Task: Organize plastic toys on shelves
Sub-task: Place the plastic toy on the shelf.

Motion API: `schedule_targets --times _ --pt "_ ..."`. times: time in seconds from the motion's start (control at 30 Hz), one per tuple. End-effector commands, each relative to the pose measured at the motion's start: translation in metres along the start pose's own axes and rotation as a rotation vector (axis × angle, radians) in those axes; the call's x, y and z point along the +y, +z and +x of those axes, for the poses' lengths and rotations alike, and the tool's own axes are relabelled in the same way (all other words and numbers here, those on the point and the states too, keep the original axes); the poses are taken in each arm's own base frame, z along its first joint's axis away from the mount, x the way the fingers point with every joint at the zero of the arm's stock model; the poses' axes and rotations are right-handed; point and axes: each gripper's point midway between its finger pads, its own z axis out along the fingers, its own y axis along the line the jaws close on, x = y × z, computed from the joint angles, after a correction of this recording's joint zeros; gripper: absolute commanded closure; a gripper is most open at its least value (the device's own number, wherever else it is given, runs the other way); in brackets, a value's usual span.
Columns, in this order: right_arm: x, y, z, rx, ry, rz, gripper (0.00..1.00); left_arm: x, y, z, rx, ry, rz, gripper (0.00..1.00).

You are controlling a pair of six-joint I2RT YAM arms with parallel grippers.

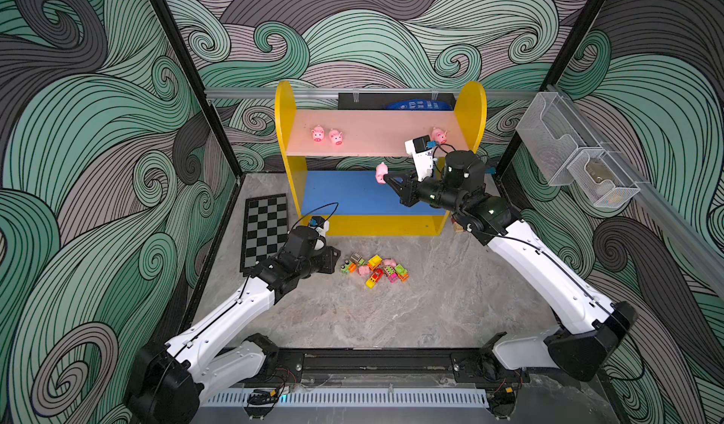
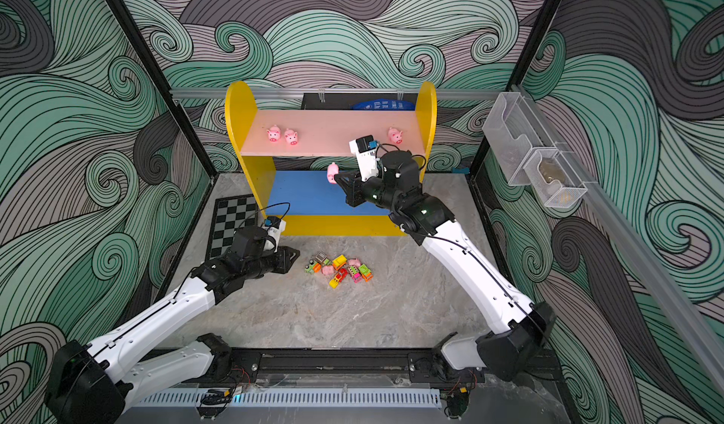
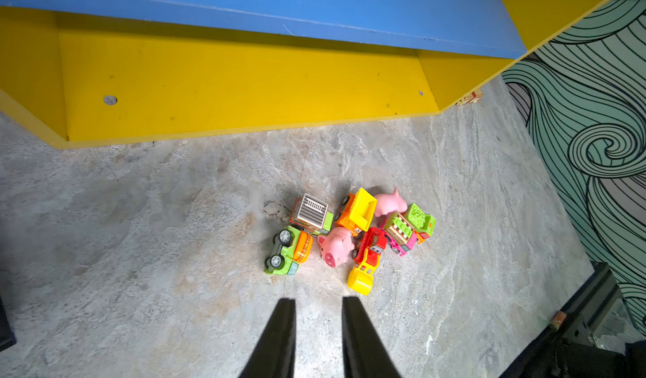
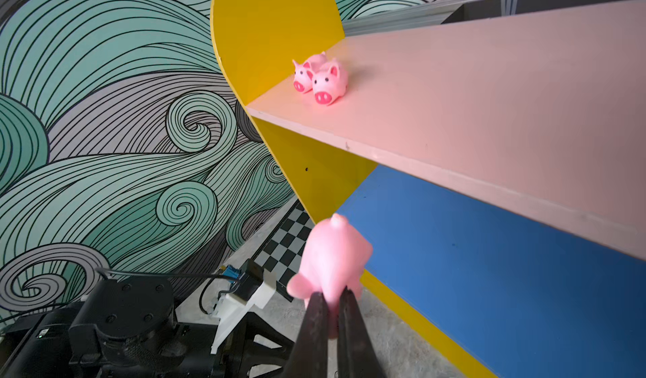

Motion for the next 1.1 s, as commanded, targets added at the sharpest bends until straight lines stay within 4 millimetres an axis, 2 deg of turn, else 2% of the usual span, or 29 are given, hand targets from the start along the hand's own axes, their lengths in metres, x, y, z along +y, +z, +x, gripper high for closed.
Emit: schedule_targets --times 0.0,0.17,0.4,0.77,1.07 --pt "-0.015 -0.007 -0.023 -0.028 -0.010 0.065 1.00 0.006 -0.001 0.001 0.001 0.015 -0.018 0.72" --pt "-0.042 -0.013 -0.054 -0.076 0.014 0.144 1.00 0.006 -0.002 0.001 -0.001 0.014 -0.017 0.72" --pt "-0.067 -0.022 -0.077 -0.098 0.042 0.214 1.00 0.007 -0.001 0.000 0.001 0.012 -0.020 0.72" --pt "-0.109 -0.032 -0.078 -0.044 0.092 0.331 1.00 0.008 -0.002 -0.001 -0.003 0.007 -0.018 0.72" --pt "-0.120 -0.031 -0.075 -0.008 0.108 0.338 1.00 0.009 -0.002 -0.002 -0.005 0.004 -0.020 0.72"
